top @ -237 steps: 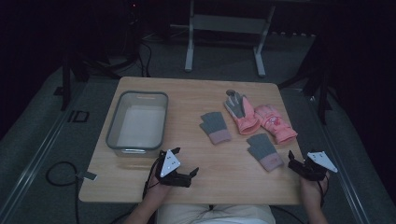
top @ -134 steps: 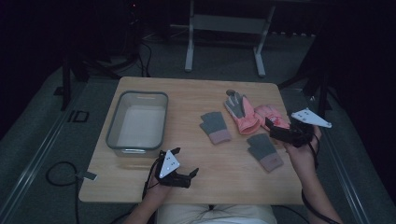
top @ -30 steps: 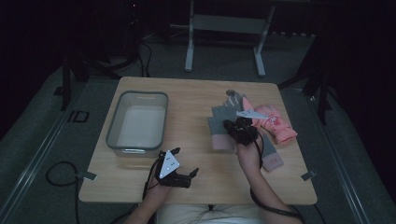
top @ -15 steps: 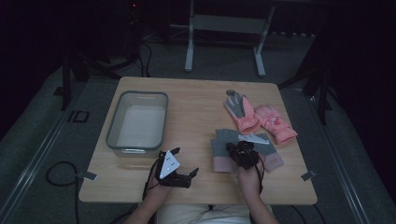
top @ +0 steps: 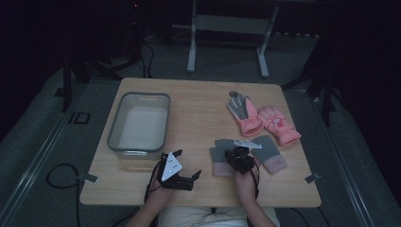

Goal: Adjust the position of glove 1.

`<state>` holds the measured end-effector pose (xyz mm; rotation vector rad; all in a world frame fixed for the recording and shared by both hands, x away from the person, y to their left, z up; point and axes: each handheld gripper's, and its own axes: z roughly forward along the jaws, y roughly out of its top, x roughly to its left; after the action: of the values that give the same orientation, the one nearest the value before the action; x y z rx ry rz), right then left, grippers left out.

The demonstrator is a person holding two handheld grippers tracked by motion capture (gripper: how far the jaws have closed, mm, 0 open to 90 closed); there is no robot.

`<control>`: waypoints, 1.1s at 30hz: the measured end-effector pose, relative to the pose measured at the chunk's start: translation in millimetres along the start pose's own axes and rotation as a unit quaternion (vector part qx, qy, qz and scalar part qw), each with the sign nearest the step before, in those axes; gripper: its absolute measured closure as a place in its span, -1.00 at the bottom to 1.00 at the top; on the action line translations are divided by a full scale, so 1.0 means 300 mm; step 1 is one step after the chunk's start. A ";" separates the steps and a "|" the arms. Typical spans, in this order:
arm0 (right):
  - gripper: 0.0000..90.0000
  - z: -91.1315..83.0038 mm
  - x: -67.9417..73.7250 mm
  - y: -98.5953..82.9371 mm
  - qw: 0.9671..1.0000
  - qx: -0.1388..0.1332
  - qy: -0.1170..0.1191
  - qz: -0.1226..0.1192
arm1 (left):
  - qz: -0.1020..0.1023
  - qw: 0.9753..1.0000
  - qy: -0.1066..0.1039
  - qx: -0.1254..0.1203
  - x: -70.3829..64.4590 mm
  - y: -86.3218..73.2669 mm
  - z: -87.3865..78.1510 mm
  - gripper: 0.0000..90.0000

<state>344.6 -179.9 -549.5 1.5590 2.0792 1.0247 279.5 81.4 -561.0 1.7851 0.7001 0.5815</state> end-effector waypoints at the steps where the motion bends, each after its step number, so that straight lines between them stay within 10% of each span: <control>1: 0.88 0.008 -0.002 -0.005 1.000 -0.001 0.001 -0.003 | 0.000 1.000 0.000 0.000 0.000 0.000 0.000 -1.00; 12: 0.50 -0.033 -0.020 0.040 0.999 -0.020 0.012 -0.026 | 0.000 1.000 -0.001 0.001 0.000 0.000 0.001 -1.00; 22: 0.48 -0.172 -0.207 0.166 0.989 -0.056 0.035 -0.135 | -0.001 1.000 -0.001 0.002 0.001 0.001 0.002 -1.00; 33: 0.53 -0.235 -0.444 0.154 0.981 -0.042 0.064 -0.178 | -0.001 1.000 0.002 -0.001 -0.001 0.000 0.000 -1.00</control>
<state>374.7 -321.4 -487.6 1.0523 2.2609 1.0832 279.5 81.2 -561.0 1.7820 0.7041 0.5827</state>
